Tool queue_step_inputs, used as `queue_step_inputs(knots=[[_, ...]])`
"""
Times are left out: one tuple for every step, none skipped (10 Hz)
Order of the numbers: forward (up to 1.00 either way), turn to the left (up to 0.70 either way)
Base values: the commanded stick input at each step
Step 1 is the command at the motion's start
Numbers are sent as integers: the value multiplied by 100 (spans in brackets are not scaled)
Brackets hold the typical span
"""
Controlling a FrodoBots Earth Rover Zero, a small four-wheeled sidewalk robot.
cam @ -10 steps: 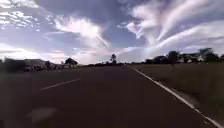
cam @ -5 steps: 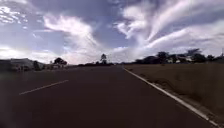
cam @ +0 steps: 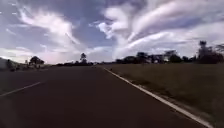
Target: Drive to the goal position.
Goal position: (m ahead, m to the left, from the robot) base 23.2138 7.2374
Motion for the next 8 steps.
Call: queue_step_inputs(knots=[[100, 0], [100, 0], [100, 0], [100, 0], [100, 0], [100, 0], [100, 0], [100, 0]])
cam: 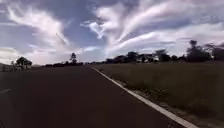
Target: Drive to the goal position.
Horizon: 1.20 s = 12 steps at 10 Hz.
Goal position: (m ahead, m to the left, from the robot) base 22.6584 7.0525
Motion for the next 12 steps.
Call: queue_step_inputs(knots=[[100, 0], [100, 0], [100, 0], [100, 0], [100, 0], [100, 0], [100, 0], [100, 0], [100, 0], [100, 0], [100, 0], [100, 0]])
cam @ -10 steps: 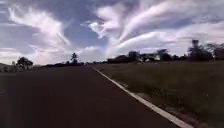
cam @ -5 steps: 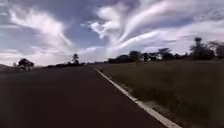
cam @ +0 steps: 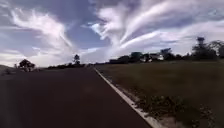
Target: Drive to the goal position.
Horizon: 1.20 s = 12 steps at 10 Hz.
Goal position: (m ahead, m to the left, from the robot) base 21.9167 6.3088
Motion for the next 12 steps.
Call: queue_step_inputs(knots=[[100, 0], [100, 0], [100, 0], [100, 0], [100, 0], [100, 0], [100, 0], [100, 40], [100, 40], [95, 38], [89, 36], [81, 33]])
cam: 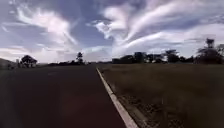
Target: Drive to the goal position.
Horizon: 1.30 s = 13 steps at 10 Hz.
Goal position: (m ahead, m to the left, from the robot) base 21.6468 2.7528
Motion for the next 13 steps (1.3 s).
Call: queue_step_inputs(knots=[[83, 0], [87, 0], [0, 0], [0, 0], [0, 0], [0, 0], [-11, 0], [-59, 0], [0, 0], [0, 0], [0, 0], [0, 0], [0, 0]])
